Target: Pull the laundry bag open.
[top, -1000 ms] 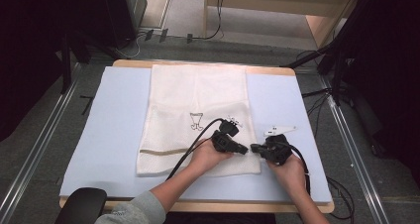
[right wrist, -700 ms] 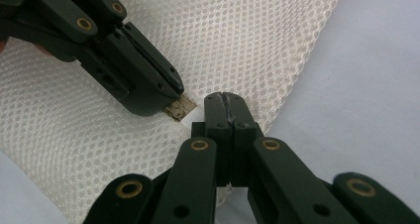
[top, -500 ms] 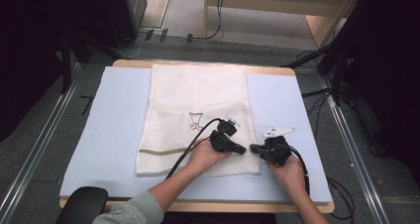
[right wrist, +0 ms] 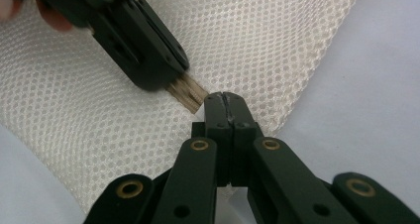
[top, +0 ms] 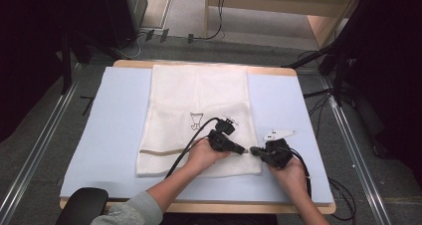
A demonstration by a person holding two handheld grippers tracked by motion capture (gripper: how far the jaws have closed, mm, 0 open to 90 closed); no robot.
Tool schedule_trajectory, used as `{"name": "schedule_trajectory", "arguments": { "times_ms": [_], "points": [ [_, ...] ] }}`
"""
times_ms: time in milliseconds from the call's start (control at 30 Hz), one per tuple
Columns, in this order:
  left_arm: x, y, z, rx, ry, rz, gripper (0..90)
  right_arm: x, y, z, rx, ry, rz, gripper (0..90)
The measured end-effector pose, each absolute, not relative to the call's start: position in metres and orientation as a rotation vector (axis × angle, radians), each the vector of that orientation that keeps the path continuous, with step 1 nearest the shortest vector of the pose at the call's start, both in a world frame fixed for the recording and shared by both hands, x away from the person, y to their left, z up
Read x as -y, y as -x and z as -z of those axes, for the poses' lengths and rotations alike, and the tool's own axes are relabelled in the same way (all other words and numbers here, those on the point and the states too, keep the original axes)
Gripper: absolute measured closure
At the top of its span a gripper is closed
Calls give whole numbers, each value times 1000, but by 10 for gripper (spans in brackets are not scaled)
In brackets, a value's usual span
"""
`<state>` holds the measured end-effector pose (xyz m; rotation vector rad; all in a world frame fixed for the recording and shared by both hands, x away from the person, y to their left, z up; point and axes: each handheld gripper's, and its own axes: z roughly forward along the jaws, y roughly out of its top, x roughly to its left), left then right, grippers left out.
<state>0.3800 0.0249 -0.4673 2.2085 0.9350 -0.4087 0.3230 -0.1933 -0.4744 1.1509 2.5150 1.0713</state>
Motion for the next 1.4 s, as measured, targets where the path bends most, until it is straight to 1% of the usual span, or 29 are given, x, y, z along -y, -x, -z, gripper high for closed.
{"name": "schedule_trajectory", "arguments": {
  "times_ms": [133, 400, 767, 1167, 1400],
  "points": [
    [-43, -382, 465, -934, -2208, 420, 892, 194, -324, 475, -2520, -1144, -1080, 900],
    [-51, -377, 460, -900, -2231, 384, 891, 196, -325, 475, -2522, -1160, -1099, 900],
    [-69, -373, 454, -876, -2229, 365, 890, 198, -325, 477, -2523, -1164, -1129, 900],
    [-78, -369, 449, -853, -2230, 375, 889, 198, -326, 477, -2524, -1176, -1134, 900],
    [-81, -370, 453, -877, -2226, 392, 891, 198, -326, 476, -2524, -1181, -1129, 900]
  ]
}}
